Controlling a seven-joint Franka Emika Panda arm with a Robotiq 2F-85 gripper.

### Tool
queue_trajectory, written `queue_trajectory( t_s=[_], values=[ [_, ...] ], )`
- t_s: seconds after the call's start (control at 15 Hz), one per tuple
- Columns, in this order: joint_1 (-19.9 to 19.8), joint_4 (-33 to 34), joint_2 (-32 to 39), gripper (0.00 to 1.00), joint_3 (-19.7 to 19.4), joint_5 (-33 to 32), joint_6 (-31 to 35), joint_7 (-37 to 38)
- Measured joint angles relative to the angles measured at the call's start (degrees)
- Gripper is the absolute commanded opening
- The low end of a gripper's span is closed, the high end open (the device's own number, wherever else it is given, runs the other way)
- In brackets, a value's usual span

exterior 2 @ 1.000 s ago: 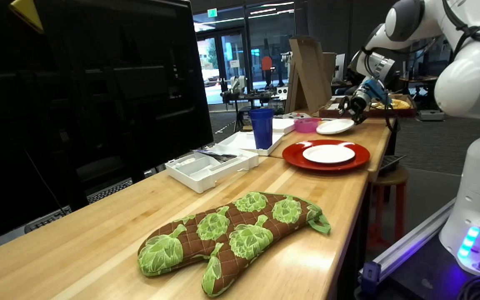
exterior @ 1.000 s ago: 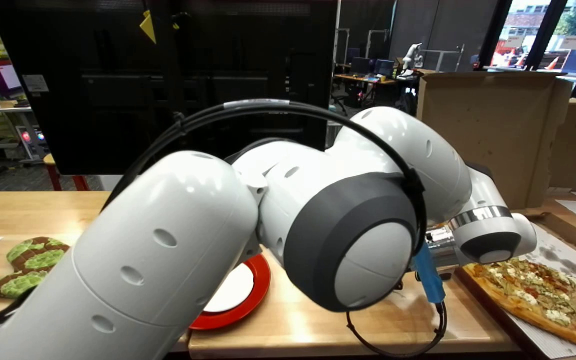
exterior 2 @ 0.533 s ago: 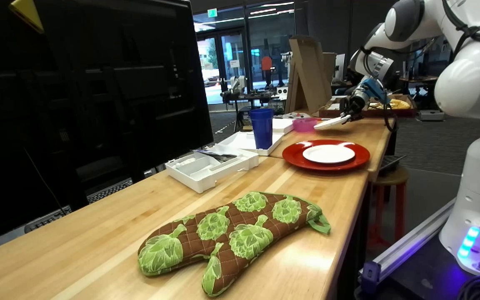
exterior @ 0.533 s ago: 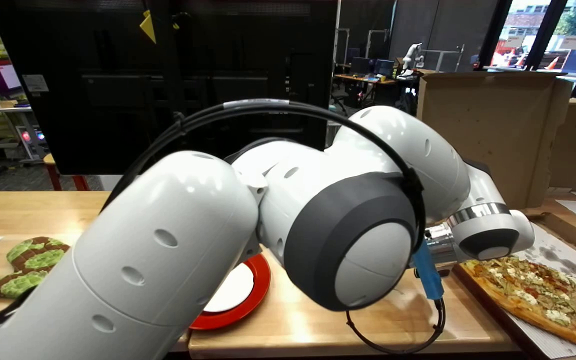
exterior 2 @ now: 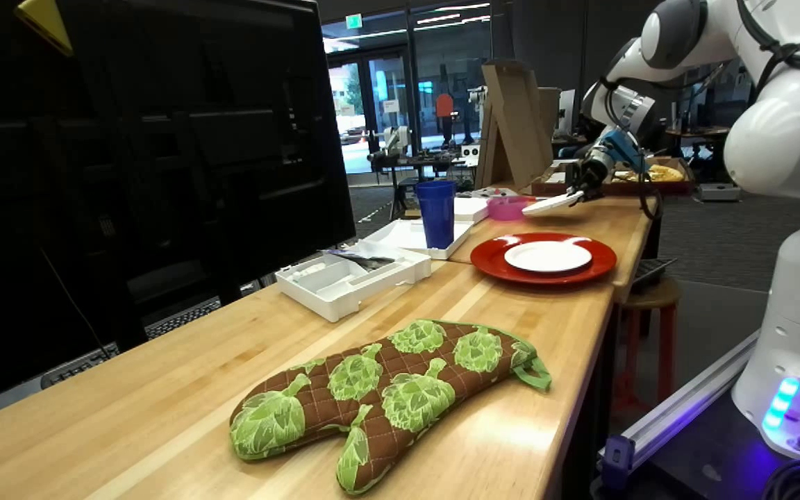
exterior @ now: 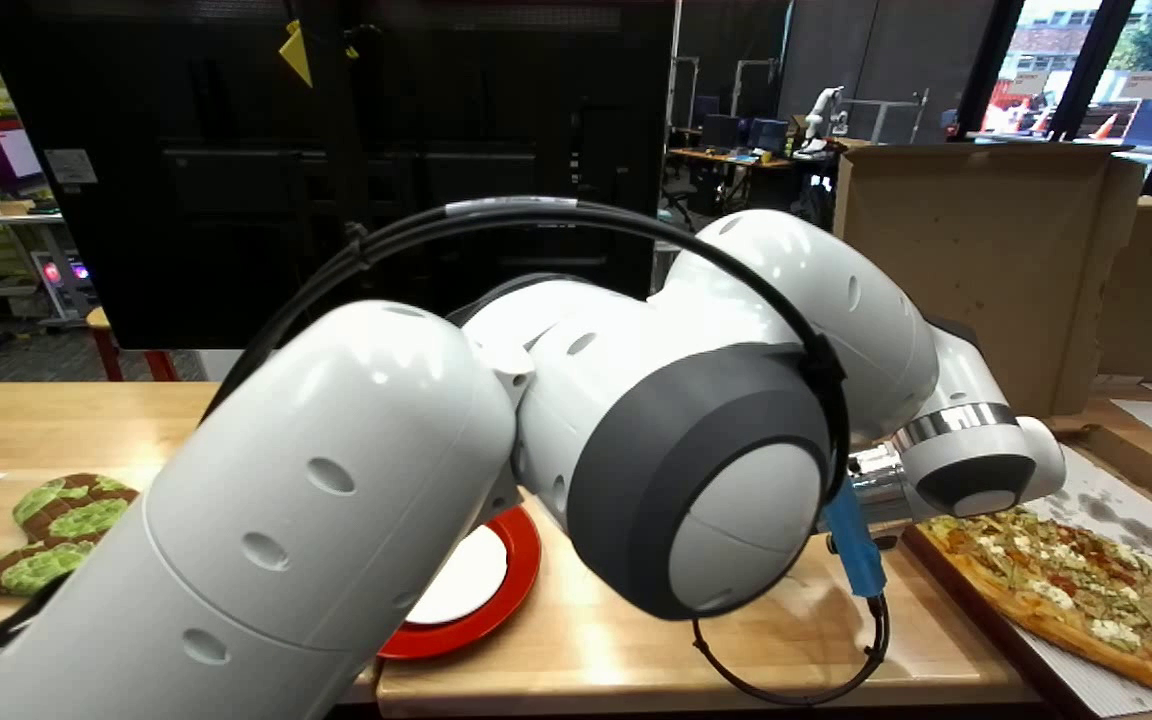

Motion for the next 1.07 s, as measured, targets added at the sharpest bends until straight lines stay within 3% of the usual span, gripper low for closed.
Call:
queue_trajectory(
  t_s=[0.33,1.07],
  values=[
    [0.63,-2.46,-3.41,0.03,-0.01,-0.95,0.10,-5.43],
    [5.07,-17.89,-16.46,0.03,-0.73,-5.37,1.78,-18.23]
  ],
)
